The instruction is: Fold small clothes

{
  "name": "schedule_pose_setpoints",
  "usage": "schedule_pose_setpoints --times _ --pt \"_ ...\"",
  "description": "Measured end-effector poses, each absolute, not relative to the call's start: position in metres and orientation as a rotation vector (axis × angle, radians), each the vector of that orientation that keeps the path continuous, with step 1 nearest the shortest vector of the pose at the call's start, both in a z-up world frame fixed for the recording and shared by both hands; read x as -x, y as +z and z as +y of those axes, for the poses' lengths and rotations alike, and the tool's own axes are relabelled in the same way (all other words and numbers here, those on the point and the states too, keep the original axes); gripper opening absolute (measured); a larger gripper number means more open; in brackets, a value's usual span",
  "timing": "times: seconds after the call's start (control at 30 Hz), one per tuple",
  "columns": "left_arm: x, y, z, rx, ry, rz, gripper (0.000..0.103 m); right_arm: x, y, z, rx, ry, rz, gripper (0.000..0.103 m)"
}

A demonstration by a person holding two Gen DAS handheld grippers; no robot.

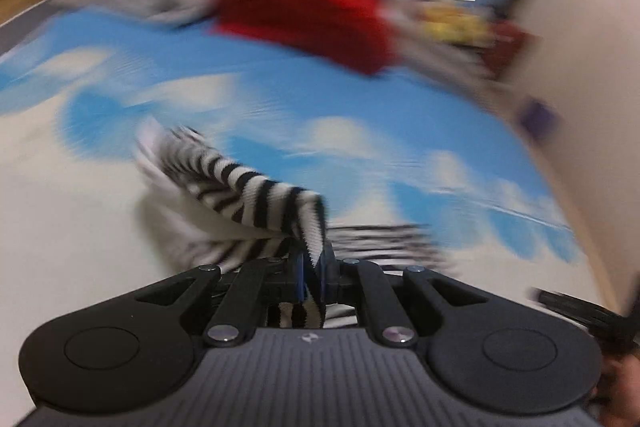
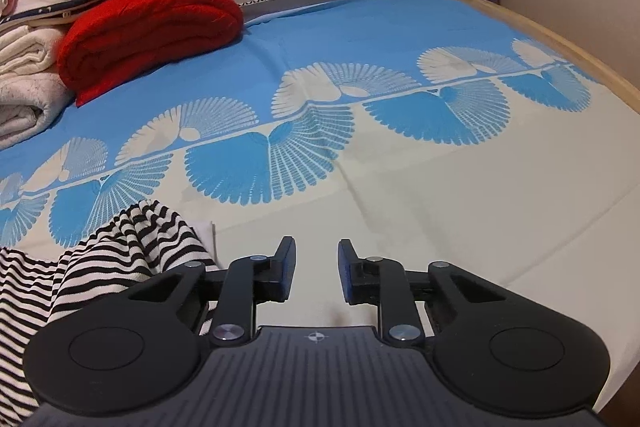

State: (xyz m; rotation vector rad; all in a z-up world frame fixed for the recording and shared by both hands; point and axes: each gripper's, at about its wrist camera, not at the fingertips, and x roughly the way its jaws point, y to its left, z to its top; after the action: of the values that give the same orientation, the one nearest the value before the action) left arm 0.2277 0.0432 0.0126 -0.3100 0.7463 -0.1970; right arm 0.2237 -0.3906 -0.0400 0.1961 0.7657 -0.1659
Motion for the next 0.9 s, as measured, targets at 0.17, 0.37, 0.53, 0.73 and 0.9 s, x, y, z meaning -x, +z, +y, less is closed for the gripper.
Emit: schedule_pose_setpoints --times 0.17,0.37,0.53,0.73,0.9 --pt "-0.221 -0.001 -0.088 0.241 -0.59 0.744 0.008 -0.215 -0.034 -0.413 -0.232 -0.184 0.747 0.024" --pt "-0.23 -0.057 -0.146 0.179 -0.65 1.012 0.026 -0.212 -0.034 -0.431 -0.324 -0.168 0.751 0.025" --pt "-0.253 -0.034 -0.069 0.427 -0.538 0.945 0.035 -0.222 -0.041 -0.42 -0.459 -0.008 0.802 0.025" --pt "-0.252 -0.04 0.003 0.464 -0.365 0.95 0.055 -0.248 -0.056 -0.375 -0.489 0.122 0.894 0.035" --pt "-0.239 -0.058 0.02 0.478 -0.346 1.018 0.077 -0.277 -0.073 -0.348 -0.509 0.138 0.958 0.045"
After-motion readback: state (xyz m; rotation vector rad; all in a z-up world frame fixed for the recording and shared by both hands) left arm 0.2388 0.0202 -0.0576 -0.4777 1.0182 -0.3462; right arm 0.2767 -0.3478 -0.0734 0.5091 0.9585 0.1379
